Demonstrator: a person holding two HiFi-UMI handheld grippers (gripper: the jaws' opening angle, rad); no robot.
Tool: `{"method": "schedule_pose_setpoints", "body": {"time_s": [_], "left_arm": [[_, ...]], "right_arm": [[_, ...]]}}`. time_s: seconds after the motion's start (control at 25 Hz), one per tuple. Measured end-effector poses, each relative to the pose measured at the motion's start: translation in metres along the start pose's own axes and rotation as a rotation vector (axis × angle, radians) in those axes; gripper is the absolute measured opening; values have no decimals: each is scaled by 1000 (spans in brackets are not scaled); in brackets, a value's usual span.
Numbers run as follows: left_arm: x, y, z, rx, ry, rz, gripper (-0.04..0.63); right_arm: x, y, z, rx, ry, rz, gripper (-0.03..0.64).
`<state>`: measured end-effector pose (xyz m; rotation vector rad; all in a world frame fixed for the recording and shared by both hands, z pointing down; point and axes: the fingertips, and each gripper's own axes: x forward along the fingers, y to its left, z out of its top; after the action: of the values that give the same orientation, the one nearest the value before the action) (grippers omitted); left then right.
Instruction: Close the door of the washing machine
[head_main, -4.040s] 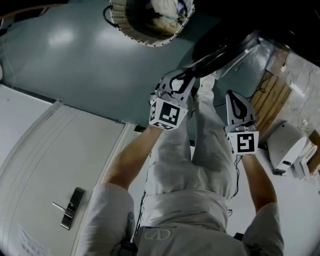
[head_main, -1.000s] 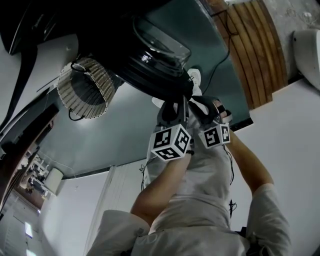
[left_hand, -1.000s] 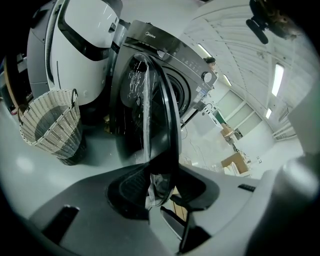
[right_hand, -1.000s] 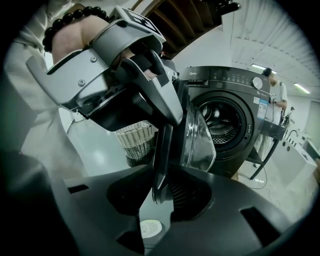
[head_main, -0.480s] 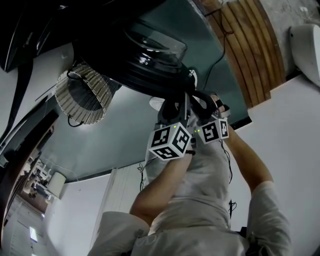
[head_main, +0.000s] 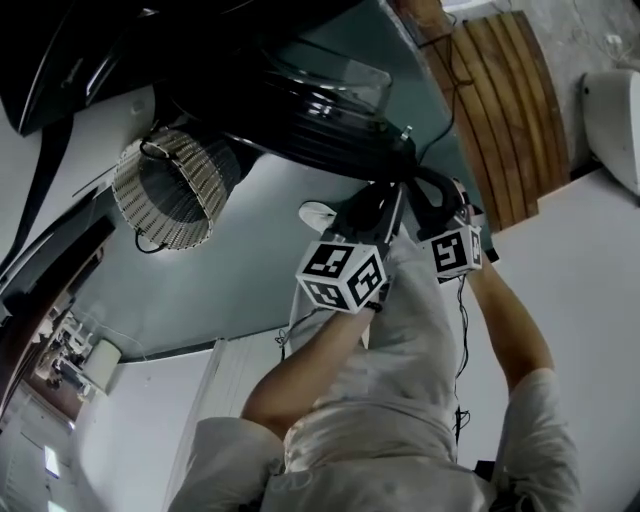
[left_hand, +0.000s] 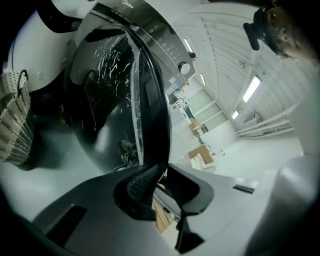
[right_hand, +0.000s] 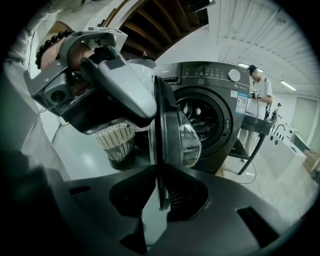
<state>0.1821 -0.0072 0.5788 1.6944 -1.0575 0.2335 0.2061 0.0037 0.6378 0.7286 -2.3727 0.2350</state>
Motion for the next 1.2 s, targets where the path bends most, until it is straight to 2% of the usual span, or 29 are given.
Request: {"method": "schedule_pose_setpoints", "body": {"time_s": [0.12, 0.24, 0.36, 0.6, 0.76, 1.0, 1.2], "left_arm": [[0, -7, 0, 57, 13, -56, 9], [-1, -13, 6, 132, -4, -117, 5], [-1, -15, 15, 214, -18, -146, 3], [3, -8, 40, 254, -57, -162, 5], [13, 0, 62, 269, -100, -137, 3], [45, -6, 101, 374, -168, -125, 3], [66, -21, 119, 458, -178, -174, 3]], "right_arm": [[1, -14, 1, -25, 15, 14, 69], [2, -31, 2, -41, 21, 17, 72], [6, -53, 5, -67, 21, 21, 74], [17, -98, 14, -167, 54, 74, 77], [25, -126, 20, -167, 62, 52, 81], [37, -161, 29, -121, 30, -39, 95], [46, -186, 33, -189, 33, -17, 98]]}}
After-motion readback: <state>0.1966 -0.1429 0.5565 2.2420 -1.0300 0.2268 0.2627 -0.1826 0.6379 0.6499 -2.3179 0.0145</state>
